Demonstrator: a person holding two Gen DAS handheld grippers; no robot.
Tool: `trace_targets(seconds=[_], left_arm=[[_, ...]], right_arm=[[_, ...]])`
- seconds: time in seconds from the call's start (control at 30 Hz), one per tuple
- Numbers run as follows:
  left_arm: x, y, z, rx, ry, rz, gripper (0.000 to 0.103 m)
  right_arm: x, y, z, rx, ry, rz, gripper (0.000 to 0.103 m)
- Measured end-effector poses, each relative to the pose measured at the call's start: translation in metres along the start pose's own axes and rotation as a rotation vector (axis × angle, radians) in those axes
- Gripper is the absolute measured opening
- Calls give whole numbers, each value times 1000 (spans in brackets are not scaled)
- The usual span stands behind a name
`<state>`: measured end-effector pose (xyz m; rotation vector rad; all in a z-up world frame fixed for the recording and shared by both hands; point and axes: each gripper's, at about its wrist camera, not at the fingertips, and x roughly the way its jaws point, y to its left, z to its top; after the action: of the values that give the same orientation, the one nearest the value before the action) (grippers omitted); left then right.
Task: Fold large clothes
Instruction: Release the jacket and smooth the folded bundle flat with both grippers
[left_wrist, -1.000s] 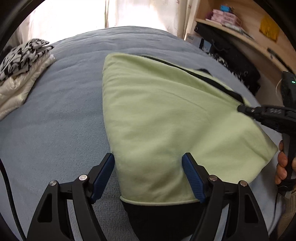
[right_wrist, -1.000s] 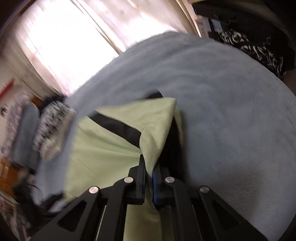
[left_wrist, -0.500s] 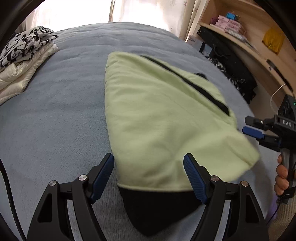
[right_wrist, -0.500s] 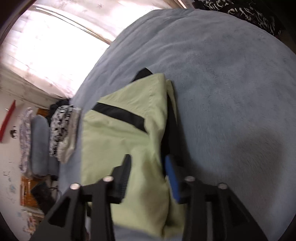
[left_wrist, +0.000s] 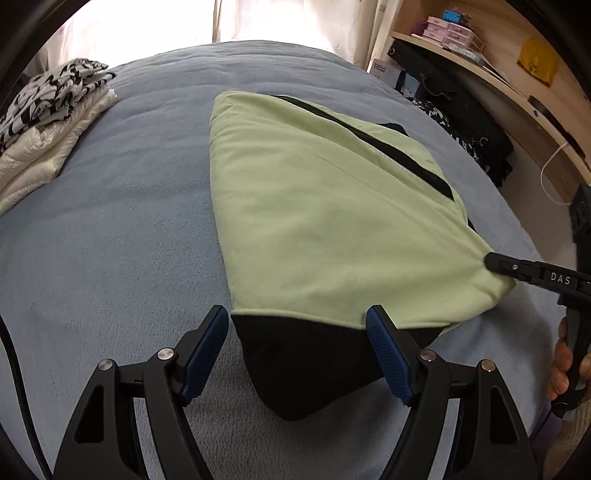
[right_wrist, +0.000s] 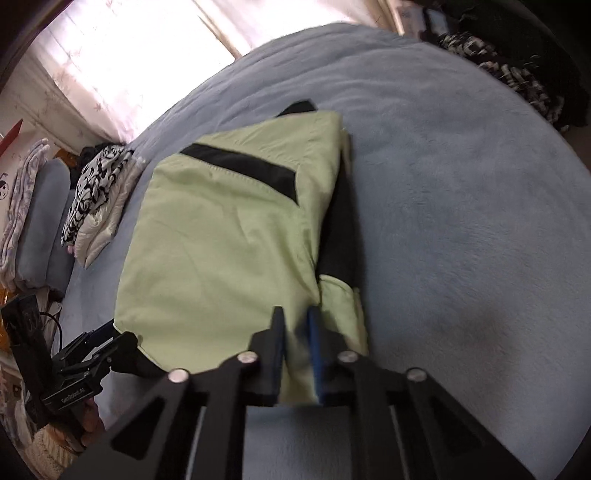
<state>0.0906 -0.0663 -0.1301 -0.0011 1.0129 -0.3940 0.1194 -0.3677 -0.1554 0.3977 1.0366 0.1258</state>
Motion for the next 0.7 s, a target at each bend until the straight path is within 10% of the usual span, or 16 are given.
trace_targets(seconds=[0.37,0.7], left_arm=[[-22,4,19,10,-80,35,75],[21,17,99,-64,-88,73,64]], right_arm=[[-19,-3,1,61,-65,-4,7],[40,75,72,-28,-43,126,37]])
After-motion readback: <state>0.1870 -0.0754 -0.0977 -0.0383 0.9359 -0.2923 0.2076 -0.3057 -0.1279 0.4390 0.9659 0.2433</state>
